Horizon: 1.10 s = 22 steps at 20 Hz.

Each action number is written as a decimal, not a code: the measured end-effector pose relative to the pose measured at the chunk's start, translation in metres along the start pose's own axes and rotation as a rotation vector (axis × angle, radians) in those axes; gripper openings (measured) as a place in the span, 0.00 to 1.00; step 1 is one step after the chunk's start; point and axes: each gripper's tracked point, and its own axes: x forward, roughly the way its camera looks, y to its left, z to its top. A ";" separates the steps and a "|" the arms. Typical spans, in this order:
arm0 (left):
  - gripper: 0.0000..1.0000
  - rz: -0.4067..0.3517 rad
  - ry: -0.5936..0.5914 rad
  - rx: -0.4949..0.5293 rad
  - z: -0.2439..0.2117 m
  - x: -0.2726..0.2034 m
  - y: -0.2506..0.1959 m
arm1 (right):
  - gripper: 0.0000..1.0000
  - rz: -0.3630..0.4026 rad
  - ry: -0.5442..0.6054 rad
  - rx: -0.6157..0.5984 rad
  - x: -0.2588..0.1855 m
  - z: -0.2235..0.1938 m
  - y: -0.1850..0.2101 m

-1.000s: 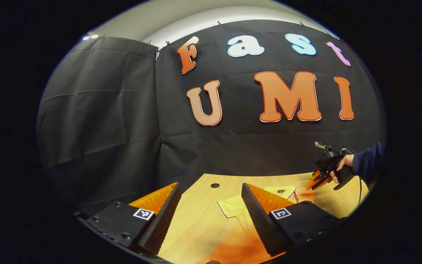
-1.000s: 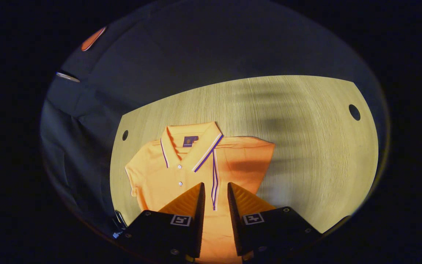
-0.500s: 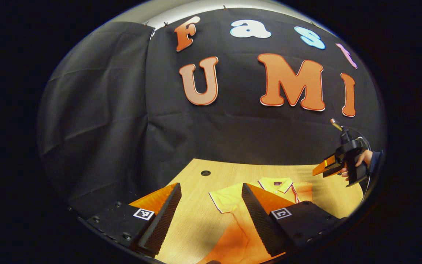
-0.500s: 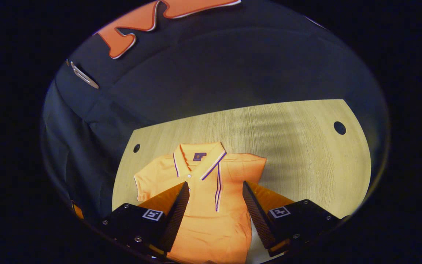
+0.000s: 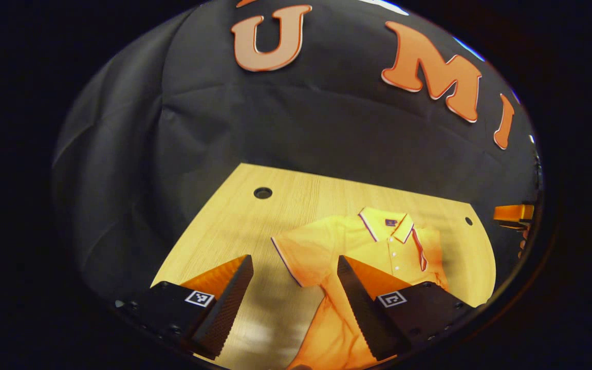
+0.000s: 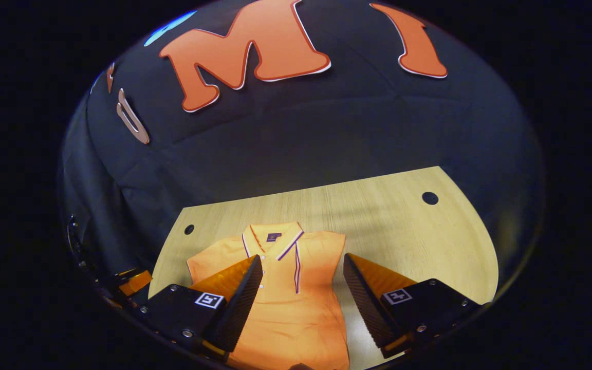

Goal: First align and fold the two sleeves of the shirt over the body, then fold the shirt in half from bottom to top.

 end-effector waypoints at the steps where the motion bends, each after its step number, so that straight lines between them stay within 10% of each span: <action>1: 0.98 -0.004 0.047 -0.010 -0.003 0.002 0.001 | 0.96 -0.010 -0.018 0.002 -0.007 0.001 0.001; 15: 0.96 -0.006 0.548 -0.095 -0.025 0.042 0.005 | 0.97 -0.130 -0.162 -0.039 -0.086 -0.025 -0.005; 22: 0.77 0.119 0.693 -0.018 -0.040 0.054 0.019 | 0.98 -0.158 -0.171 -0.016 -0.101 -0.042 -0.022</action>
